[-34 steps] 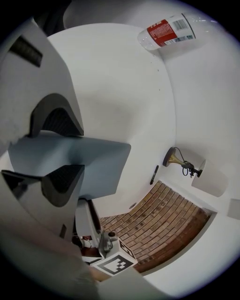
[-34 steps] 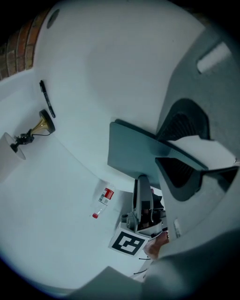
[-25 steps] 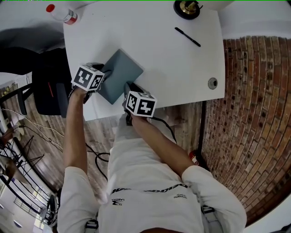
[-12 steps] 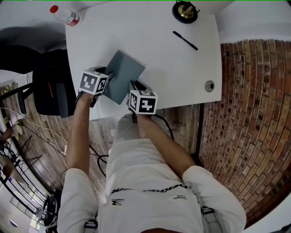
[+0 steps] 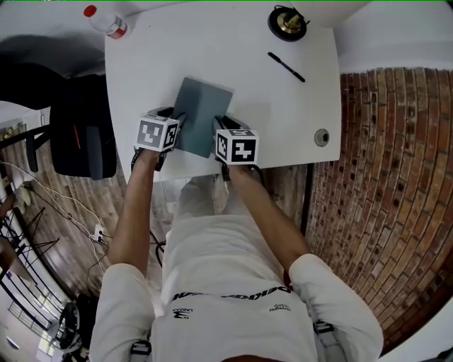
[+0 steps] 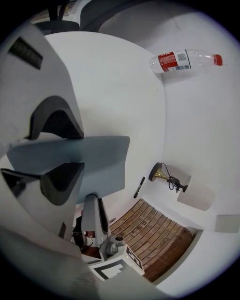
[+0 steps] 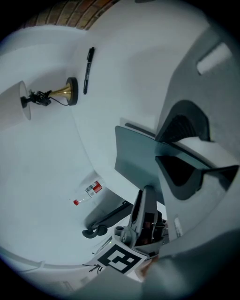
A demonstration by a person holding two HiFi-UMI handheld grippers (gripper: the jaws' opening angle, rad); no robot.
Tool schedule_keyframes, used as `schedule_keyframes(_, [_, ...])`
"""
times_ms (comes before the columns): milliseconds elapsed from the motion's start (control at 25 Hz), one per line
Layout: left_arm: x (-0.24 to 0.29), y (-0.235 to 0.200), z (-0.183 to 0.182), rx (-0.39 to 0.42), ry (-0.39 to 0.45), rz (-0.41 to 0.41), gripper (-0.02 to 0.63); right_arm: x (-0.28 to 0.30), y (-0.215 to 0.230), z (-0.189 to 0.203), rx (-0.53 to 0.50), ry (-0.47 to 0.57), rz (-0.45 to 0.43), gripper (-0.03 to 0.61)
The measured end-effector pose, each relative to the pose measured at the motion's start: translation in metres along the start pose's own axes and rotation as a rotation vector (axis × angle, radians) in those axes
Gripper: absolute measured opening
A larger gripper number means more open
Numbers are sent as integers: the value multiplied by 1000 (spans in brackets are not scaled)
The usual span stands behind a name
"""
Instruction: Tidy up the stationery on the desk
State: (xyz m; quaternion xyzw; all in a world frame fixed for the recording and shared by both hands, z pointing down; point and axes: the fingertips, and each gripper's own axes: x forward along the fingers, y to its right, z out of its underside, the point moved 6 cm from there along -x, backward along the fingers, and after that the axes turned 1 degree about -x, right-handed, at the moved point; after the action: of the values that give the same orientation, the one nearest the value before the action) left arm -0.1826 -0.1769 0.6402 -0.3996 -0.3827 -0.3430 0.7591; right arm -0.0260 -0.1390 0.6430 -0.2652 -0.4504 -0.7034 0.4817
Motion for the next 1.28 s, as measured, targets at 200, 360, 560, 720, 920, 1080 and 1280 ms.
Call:
schedule_keyframes(200, [4, 10, 2, -73, 25, -17, 161, -1, 9, -8, -80, -11, -13, 81])
schedule_keyframes(360, [4, 17, 2, -126, 52, -30, 161, -3, 15, -18, -144, -4, -24, 81])
schedule_keyframes(560, [11, 31, 0, -253, 105, -6, 158, -6, 32, -35, -200, 11, -36, 81])
schedule_keyframes(720, [10, 32, -1, -342, 144, 5, 152, 1, 37, -45, -224, 8, -50, 81])
schedule_keyframes(920, [11, 33, -5, -425, 193, -8, 149, 5, 42, -53, -251, 8, -61, 83])
schedule_keyframes(1080, [13, 33, -7, -460, 216, -8, 149, 6, 44, -57, -250, 18, -63, 83])
schedule_keyframes(1280, [16, 34, -8, -464, 233, -20, 149, 7, 45, -64, -258, 27, -56, 83])
